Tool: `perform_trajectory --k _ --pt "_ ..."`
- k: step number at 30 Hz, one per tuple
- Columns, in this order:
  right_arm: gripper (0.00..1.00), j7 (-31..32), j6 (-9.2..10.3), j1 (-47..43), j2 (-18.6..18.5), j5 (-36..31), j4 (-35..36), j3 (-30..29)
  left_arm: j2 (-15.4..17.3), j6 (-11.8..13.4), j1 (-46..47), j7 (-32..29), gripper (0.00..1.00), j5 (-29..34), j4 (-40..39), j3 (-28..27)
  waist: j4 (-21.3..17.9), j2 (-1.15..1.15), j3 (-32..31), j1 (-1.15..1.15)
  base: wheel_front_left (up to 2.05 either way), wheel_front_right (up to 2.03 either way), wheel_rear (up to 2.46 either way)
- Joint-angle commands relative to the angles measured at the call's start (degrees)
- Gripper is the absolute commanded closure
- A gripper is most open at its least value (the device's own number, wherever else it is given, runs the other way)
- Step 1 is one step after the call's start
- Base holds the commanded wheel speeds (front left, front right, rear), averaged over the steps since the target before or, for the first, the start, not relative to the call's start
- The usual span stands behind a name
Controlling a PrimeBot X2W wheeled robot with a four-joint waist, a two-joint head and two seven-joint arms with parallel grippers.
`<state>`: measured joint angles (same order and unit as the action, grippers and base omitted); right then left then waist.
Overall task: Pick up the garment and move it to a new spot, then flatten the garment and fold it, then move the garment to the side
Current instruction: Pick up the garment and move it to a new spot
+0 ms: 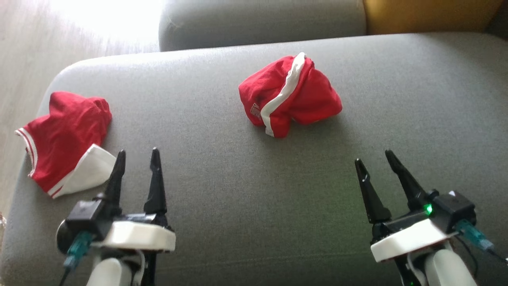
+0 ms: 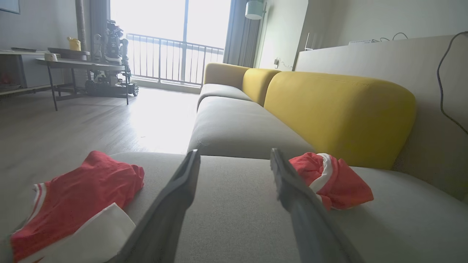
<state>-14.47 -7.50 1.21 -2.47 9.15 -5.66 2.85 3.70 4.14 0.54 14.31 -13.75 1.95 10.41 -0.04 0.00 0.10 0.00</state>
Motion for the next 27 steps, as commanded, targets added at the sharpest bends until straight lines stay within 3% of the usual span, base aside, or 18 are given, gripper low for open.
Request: perform_trajectory --k 1,11,27 --pt "0.0 -0.5 0.01 0.8 -0.4 0.1 1.4 1.7 0.5 0.3 0.7 0.7 0.0 0.9 -3.5 -2.4 0.3 0.0 -0.9 0.0 0.0 0.0 0.0" --pt "0.0 -0.5 0.01 -2.7 -0.4 -0.9 0.3 0.0 -0.5 3.1 -10.3 0.7 0.0 5.2 -10.7 -6.6 -0.2 0.0 -3.8 0.0 0.0 0.0 0.0" --pt "0.0 -0.5 0.01 -3.9 -0.4 -3.0 1.1 -1.8 -0.8 4.1 -13.8 0.7 0.0 6.9 -7.4 -6.3 -1.3 0.0 -4.8 0.0 0.0 0.0 0.0"
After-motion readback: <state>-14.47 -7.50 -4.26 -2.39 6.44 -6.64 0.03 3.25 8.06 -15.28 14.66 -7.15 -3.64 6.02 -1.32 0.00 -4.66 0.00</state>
